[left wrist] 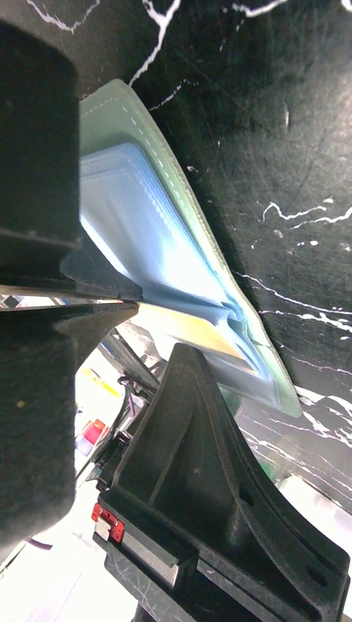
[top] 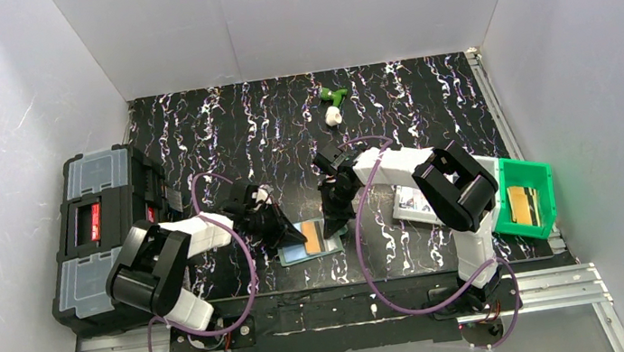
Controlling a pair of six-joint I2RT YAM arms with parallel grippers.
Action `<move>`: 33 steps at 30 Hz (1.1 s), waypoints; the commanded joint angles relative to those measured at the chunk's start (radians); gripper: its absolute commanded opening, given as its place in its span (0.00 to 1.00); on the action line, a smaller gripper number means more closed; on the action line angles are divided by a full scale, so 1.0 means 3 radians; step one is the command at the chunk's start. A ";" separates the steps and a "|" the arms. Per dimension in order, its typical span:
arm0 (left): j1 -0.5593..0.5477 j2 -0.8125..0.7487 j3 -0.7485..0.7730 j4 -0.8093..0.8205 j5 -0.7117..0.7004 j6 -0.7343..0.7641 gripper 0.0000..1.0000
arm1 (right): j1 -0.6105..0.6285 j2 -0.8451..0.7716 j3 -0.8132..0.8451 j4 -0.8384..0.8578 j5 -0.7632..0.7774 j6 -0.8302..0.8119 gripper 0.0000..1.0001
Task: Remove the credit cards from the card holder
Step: Remove the credit card from the card holder.
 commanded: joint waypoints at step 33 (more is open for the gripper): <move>0.0182 -0.0631 0.0646 -0.1775 -0.0704 0.0782 0.00 | 0.0014 -0.0196 0.0068 -0.0048 0.0259 -0.0195 0.12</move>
